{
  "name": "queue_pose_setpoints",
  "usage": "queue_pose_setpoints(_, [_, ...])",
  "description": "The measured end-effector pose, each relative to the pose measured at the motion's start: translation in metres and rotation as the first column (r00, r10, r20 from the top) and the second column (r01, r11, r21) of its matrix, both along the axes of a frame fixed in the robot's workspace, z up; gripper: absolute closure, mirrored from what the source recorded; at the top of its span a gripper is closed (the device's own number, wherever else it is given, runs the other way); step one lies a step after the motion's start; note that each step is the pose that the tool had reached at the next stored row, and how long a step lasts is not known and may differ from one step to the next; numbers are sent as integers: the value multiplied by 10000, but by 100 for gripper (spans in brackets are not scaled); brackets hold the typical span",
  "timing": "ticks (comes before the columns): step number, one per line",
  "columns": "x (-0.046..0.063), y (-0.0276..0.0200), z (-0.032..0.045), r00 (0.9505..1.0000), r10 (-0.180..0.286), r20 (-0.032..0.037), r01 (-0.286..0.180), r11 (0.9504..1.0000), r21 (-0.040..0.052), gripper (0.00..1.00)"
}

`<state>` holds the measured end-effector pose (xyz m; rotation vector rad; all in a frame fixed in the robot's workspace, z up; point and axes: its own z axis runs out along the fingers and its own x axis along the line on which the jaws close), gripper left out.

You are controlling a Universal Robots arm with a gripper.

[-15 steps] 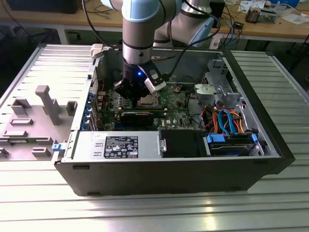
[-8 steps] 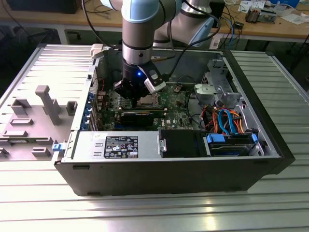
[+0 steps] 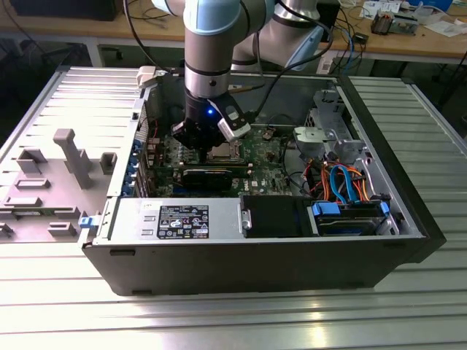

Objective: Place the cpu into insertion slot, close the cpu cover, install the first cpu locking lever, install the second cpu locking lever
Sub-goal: 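Install the second cpu locking lever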

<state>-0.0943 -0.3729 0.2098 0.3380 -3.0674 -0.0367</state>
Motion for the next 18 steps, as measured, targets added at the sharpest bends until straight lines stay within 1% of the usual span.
queue_pose_setpoints(2, [0,1,-8,10000,0,0,0,10000,35,89])
queue_pose_setpoints(9, [0,0,-26,10000,0,-2,0,10000,70,89])
queue_pose_setpoints(15, [0,3,-42,10000,-1,4,1,9999,157,89])
queue_pose_setpoints(18, [0,1,-41,10000,1,0,-1,9998,183,89])
